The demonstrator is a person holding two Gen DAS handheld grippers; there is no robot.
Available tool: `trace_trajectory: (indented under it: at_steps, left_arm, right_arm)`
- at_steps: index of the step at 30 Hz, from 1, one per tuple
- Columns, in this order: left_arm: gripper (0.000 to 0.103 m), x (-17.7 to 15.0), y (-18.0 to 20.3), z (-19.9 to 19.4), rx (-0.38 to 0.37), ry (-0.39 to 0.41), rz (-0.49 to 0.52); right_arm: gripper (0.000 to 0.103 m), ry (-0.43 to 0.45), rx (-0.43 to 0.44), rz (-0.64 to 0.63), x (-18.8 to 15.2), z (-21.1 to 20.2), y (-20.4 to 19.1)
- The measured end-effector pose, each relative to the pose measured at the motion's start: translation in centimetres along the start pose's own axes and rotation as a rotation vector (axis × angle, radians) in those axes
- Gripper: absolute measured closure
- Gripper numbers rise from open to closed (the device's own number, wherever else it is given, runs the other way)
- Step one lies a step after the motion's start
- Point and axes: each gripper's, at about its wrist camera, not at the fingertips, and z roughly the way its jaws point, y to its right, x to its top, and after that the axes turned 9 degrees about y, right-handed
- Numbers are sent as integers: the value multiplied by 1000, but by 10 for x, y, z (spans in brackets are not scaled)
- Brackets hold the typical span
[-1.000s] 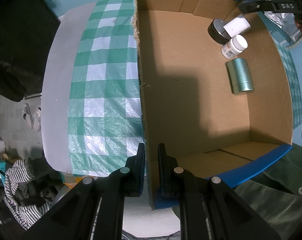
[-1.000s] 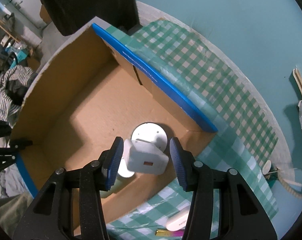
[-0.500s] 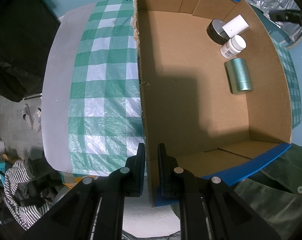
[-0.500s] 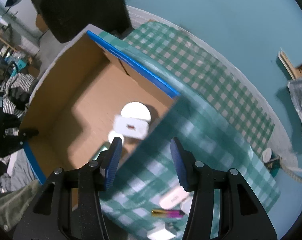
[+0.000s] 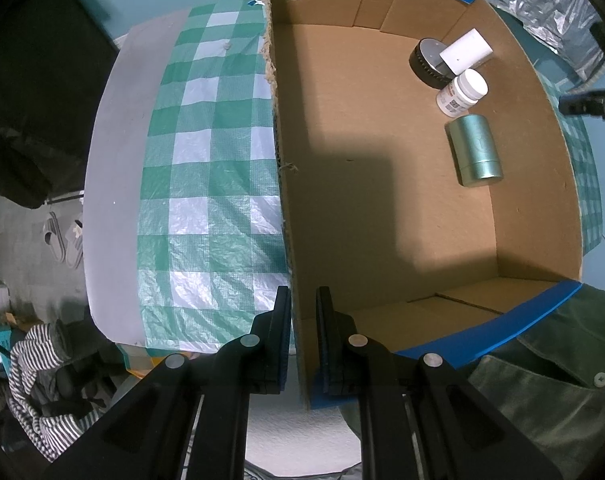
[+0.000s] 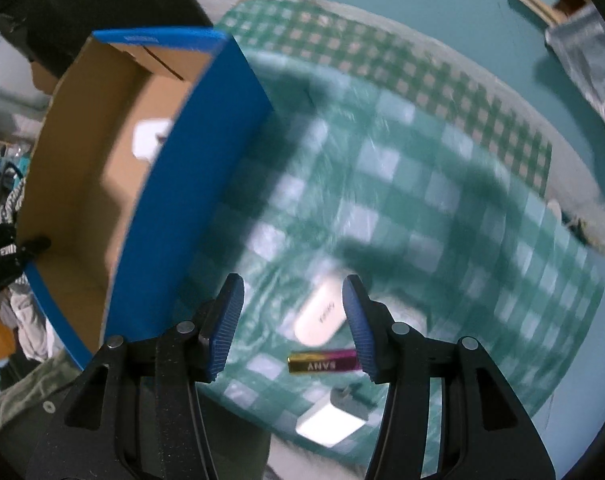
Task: Organize rigid objects
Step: 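Move the right gripper back to the table and grasp the KINYO power bank, then carry the white KINYO power bank into the box and release it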
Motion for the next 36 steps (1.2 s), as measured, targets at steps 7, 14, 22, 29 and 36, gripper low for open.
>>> trace_trajectory:
  at_steps: [7, 14, 22, 29, 36]
  left_arm:
    - [91, 1, 2, 0, 0, -2, 7]
    - [91, 0, 2, -1, -6, -2, 18]
    - [91, -1, -1, -2, -11, 2, 15]
    - [91, -2, -2, -3, -12, 4, 8]
    - [91, -2, -3, -3, -13, 4, 7]
  right_arm:
    - [51, -70, 14, 59, -31, 26, 15]
    - [51, -114, 49, 132, -47, 46, 23]
    - [52, -123, 8, 202, -49, 63, 37]
    - [51, -103, -10, 258, -33, 73, 45]
    - [66, -84, -71, 138, -12, 79, 35]
